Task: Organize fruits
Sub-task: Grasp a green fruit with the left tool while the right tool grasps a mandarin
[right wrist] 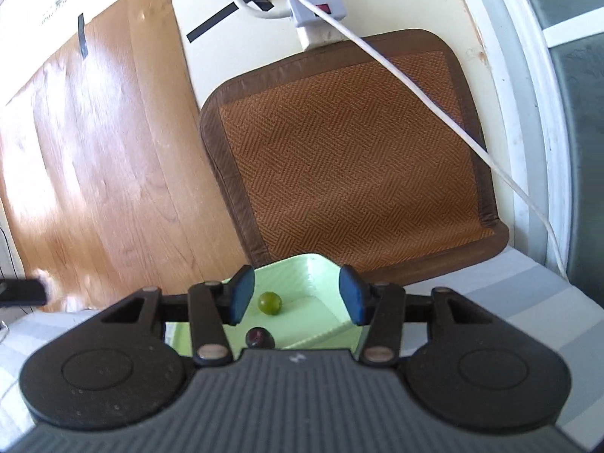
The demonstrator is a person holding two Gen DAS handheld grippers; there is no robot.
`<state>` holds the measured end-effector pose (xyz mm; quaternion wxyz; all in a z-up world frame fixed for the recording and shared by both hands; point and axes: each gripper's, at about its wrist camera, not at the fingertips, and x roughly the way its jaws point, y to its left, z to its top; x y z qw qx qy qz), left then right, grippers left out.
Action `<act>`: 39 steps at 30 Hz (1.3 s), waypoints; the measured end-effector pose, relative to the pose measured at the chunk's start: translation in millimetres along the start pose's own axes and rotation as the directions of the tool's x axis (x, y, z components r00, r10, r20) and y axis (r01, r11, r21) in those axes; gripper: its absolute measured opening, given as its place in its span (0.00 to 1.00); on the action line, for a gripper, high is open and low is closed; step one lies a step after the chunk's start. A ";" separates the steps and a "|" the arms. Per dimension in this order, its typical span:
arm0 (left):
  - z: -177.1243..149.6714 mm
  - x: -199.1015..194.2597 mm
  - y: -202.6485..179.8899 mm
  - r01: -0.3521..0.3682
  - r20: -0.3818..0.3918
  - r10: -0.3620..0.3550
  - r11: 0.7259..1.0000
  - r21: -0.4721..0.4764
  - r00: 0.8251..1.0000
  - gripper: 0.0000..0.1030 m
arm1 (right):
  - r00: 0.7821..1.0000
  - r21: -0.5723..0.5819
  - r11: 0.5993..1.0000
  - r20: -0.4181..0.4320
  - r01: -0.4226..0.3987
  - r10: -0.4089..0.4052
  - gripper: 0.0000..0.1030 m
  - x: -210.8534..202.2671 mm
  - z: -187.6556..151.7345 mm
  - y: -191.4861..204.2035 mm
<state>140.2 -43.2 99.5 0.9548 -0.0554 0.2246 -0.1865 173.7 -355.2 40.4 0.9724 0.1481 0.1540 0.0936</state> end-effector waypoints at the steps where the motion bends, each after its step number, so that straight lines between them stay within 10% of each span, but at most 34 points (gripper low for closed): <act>1: -7.5 -13.1 4.2 -0.026 0.003 0.026 1.000 0.011 1.000 0.38 | 1.000 0.008 1.000 -0.013 -0.009 0.010 0.51 -3.1 0.5 2.8; 5: -44.0 -45.6 9.8 -0.104 -0.034 0.105 0.994 0.035 0.994 0.38 | 0.989 -0.001 0.992 -0.075 -0.127 0.126 0.51 -25.4 -10.8 21.3; 9: -75.5 -40.6 0.4 -0.035 -0.112 0.041 0.998 0.052 0.993 0.40 | 0.960 -0.093 0.969 -0.188 -0.227 0.207 0.51 -45.4 -36.3 50.1; 19: -100.4 -8.8 -15.8 -0.098 -0.194 0.126 0.984 0.145 0.973 0.46 | 0.922 -0.318 0.926 -0.382 -0.203 0.070 0.51 -14.4 -68.1 92.0; 29: -106.9 -3.3 -22.7 -0.076 -0.225 0.116 0.981 0.180 0.967 0.27 | 0.923 -0.318 0.922 -0.374 -0.220 0.091 0.40 -21.4 -69.8 90.5; 39: -78.3 11.9 -40.4 0.089 -0.218 -0.072 0.994 0.069 0.973 0.27 | 0.958 -0.291 0.945 -0.280 -0.151 0.067 0.40 -58.4 -60.1 60.0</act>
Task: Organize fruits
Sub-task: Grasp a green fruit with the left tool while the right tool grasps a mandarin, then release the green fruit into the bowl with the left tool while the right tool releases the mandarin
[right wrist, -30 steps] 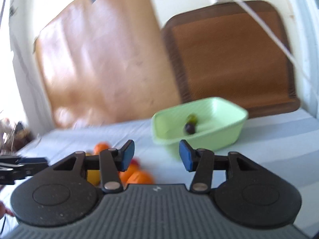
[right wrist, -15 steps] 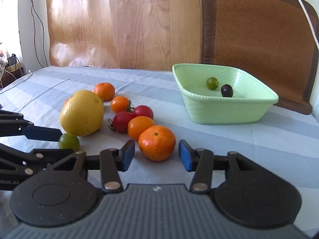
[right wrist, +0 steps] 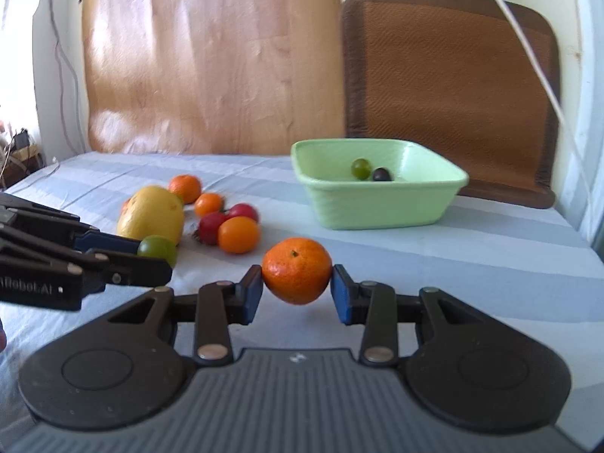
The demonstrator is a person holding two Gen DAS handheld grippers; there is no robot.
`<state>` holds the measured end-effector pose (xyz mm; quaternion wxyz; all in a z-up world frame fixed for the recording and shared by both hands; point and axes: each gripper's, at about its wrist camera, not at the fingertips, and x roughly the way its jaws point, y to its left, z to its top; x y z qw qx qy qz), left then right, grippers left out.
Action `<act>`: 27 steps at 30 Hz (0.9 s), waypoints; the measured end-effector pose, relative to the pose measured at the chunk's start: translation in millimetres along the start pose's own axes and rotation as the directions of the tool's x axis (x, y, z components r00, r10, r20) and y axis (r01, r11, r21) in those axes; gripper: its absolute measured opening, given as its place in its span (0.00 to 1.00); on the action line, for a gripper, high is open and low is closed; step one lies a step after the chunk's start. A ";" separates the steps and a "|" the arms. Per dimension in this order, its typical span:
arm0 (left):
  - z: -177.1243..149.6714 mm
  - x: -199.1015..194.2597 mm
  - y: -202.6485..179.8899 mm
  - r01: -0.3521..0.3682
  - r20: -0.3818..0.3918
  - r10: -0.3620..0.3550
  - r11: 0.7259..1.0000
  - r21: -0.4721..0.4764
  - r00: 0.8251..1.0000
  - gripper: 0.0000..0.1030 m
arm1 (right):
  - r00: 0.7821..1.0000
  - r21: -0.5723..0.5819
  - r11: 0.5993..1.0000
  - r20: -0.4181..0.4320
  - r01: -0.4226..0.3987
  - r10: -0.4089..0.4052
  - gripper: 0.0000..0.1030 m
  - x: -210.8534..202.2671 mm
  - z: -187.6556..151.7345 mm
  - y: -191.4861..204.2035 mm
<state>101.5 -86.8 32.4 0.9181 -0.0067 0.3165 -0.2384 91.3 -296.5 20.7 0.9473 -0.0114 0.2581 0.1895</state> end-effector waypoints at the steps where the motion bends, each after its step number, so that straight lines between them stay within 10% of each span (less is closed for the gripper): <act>1: 7.5 3.5 -0.1 0.010 0.004 -0.010 1.000 -0.006 1.000 0.27 | 1.000 0.012 1.000 0.016 0.012 -0.012 0.40 -1.1 3.2 -5.6; 14: 117.0 94.2 9.4 0.057 -0.028 -0.061 0.992 -0.111 0.998 0.28 | 0.985 0.070 0.991 0.128 0.110 -0.118 0.41 54.8 59.0 -57.1; 27: 120.4 134.1 13.1 0.004 -0.111 -0.022 0.987 -0.162 0.994 0.38 | 0.984 0.091 0.988 0.121 0.121 -0.132 0.46 75.6 52.5 -75.7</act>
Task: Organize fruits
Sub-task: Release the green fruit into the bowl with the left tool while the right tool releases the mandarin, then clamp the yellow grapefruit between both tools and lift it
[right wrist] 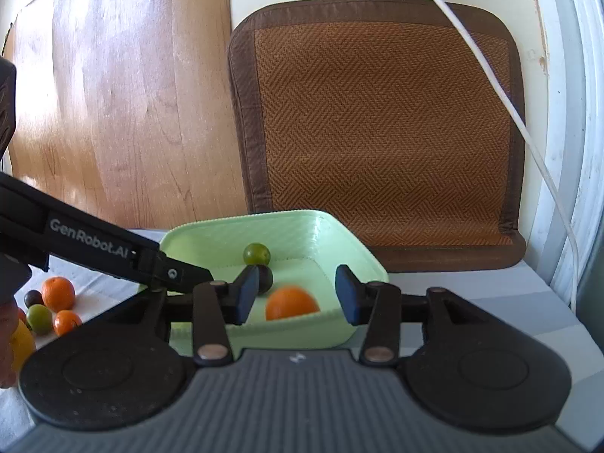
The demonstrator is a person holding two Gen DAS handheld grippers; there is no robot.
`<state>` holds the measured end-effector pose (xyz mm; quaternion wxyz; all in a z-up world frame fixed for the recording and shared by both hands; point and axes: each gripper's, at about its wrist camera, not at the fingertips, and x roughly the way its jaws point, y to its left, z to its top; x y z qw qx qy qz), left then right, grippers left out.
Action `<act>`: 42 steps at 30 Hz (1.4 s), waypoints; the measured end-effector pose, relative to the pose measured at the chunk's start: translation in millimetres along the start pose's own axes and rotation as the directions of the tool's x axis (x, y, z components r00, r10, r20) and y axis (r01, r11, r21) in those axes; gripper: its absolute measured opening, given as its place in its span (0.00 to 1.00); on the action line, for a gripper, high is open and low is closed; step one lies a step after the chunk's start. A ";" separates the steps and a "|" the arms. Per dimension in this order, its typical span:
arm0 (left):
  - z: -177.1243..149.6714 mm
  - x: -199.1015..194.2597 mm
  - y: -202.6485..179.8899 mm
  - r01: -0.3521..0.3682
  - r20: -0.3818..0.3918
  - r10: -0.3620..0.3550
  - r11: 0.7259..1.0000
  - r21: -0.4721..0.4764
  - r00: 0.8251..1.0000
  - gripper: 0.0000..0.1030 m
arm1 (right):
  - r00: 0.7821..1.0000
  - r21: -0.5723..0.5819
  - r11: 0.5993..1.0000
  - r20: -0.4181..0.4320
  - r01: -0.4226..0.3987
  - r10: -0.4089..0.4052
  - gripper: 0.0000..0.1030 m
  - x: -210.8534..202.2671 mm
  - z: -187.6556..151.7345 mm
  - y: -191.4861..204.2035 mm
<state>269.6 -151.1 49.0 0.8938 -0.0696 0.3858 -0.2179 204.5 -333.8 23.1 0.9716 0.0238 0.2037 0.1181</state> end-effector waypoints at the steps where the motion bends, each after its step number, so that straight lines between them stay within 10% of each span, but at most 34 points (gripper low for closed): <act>1: 1.7 -6.9 0.3 0.007 0.008 -0.007 1.000 0.002 1.000 0.38 | 1.000 0.012 1.000 0.005 -0.007 0.007 0.46 -2.1 -0.5 -1.2; 7: -6.7 -100.0 21.5 0.035 0.167 -0.034 0.999 -0.003 0.985 0.38 | 0.998 0.045 0.999 0.068 -0.012 0.009 0.46 -21.6 -4.6 -6.3; 14: -65.7 -183.8 83.1 -0.121 0.263 0.135 0.990 -0.071 0.955 0.39 | 0.987 0.112 0.983 0.094 -0.142 0.132 0.46 -50.7 2.2 13.1; 28: -130.9 -192.8 136.7 -0.026 0.216 0.079 0.971 -0.239 0.973 0.39 | 0.888 0.101 0.904 -0.171 -0.416 0.427 0.49 -34.3 -24.4 146.1; 32: -132.8 -201.2 146.6 0.000 0.237 0.066 0.964 -0.265 0.969 0.44 | 0.894 -0.015 0.902 -0.144 -0.431 0.425 0.52 -49.3 -24.4 175.5; 36: -132.5 -200.7 159.1 0.024 0.251 0.053 0.956 -0.292 0.967 0.47 | 0.828 -0.116 0.823 -0.156 -0.556 0.538 0.49 -73.0 -21.4 207.3; 42: -142.2 -192.1 159.4 -0.005 0.241 0.075 0.959 -0.282 0.968 0.50 | 0.858 -0.099 0.861 -0.193 -0.499 0.476 0.50 -54.7 -29.2 208.3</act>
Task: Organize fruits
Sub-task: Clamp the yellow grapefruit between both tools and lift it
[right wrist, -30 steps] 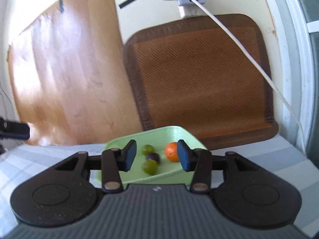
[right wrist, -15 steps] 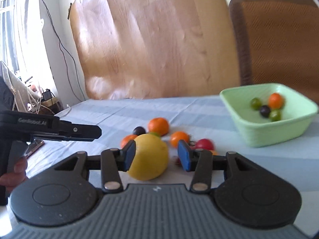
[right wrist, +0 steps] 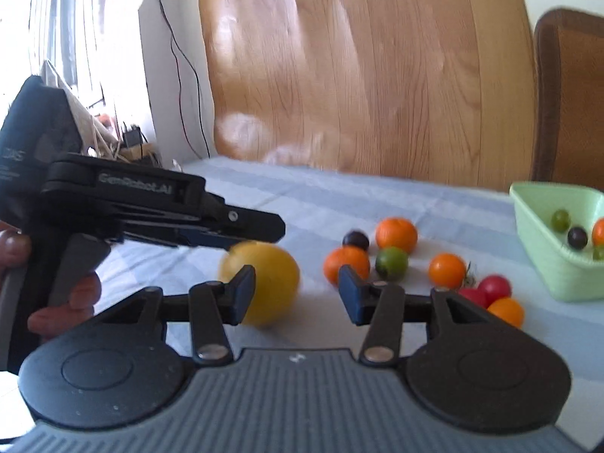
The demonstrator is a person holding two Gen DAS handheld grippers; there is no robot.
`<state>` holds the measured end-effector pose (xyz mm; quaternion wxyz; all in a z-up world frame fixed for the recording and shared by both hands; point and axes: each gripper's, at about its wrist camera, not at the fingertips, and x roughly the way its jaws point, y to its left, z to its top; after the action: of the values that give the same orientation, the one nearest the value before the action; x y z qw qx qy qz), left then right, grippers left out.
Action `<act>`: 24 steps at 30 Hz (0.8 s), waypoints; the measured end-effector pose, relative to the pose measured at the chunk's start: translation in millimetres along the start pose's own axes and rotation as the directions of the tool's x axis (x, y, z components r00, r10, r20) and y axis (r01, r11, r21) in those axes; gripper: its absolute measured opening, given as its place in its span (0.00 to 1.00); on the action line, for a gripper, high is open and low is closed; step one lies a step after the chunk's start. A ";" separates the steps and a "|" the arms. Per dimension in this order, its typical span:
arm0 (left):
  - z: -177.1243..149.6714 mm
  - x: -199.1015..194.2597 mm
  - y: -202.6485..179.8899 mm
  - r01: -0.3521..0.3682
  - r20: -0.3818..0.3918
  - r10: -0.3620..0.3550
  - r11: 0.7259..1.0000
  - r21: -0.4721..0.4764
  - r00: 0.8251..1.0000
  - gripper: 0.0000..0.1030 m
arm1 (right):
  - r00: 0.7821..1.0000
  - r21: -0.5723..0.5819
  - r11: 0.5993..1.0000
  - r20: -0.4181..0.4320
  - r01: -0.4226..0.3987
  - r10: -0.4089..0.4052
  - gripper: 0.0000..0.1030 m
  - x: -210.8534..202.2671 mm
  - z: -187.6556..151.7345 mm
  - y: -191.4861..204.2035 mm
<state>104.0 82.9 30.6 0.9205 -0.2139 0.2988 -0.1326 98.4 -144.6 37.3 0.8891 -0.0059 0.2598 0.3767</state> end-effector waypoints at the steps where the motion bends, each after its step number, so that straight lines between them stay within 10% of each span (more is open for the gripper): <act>1: -2.1 -0.3 -1.0 -0.012 0.009 0.012 1.000 0.020 1.000 0.50 | 1.000 0.001 1.000 0.012 -0.003 0.003 0.50 0.6 -1.6 1.3; 24: -6.0 2.5 11.0 0.042 -0.039 -0.045 0.997 -0.057 0.998 0.53 | 0.992 -0.237 0.963 0.005 0.126 -0.129 0.64 25.1 -3.4 34.2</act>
<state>103.5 89.8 19.8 0.9049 -0.2433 0.3161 -0.1484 88.3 -104.1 29.0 0.9030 -0.1307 0.2167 0.3471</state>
